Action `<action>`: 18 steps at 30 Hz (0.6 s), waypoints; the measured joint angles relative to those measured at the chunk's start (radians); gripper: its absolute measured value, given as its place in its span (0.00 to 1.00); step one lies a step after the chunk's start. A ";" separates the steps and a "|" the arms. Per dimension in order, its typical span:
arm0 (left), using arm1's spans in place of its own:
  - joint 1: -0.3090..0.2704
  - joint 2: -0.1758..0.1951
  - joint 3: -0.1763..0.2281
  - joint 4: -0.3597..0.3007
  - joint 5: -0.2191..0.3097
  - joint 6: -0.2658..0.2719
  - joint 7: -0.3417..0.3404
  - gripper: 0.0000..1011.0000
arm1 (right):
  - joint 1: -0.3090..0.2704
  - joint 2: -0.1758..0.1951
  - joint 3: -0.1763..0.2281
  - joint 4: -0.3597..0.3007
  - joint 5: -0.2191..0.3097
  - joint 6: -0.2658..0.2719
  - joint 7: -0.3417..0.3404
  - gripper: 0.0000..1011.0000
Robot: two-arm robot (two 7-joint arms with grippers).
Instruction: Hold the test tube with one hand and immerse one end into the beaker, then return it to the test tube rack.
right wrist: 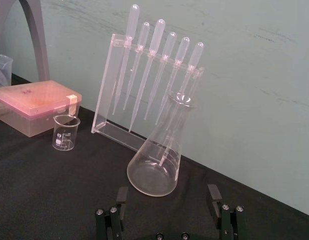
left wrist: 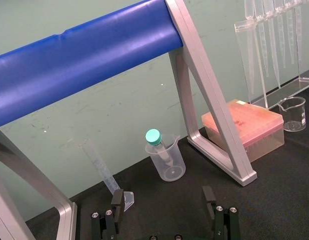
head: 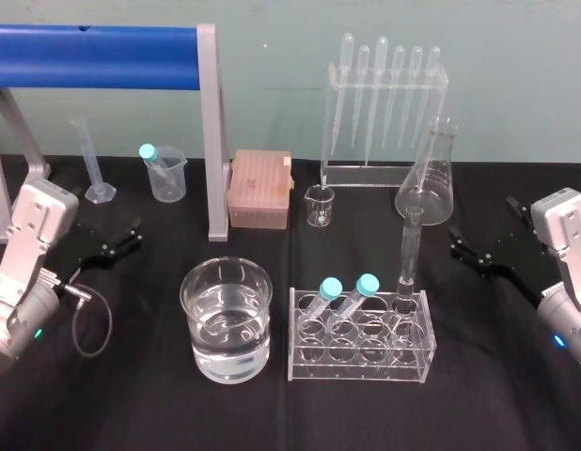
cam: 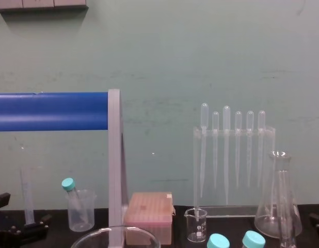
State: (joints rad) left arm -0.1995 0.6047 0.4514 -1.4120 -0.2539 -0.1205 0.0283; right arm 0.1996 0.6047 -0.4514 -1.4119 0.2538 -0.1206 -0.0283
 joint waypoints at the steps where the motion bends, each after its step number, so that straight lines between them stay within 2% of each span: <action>1: 0.000 0.000 0.000 0.000 0.000 0.000 0.000 0.99 | 0.000 0.000 0.000 0.000 0.000 0.000 0.000 0.99; 18: 0.000 0.000 0.000 0.000 0.000 0.000 0.000 0.99 | 0.000 0.000 0.000 0.000 0.000 0.000 0.000 0.99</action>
State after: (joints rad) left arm -0.1995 0.6047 0.4514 -1.4120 -0.2539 -0.1206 0.0283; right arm 0.1996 0.6047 -0.4514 -1.4120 0.2539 -0.1206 -0.0283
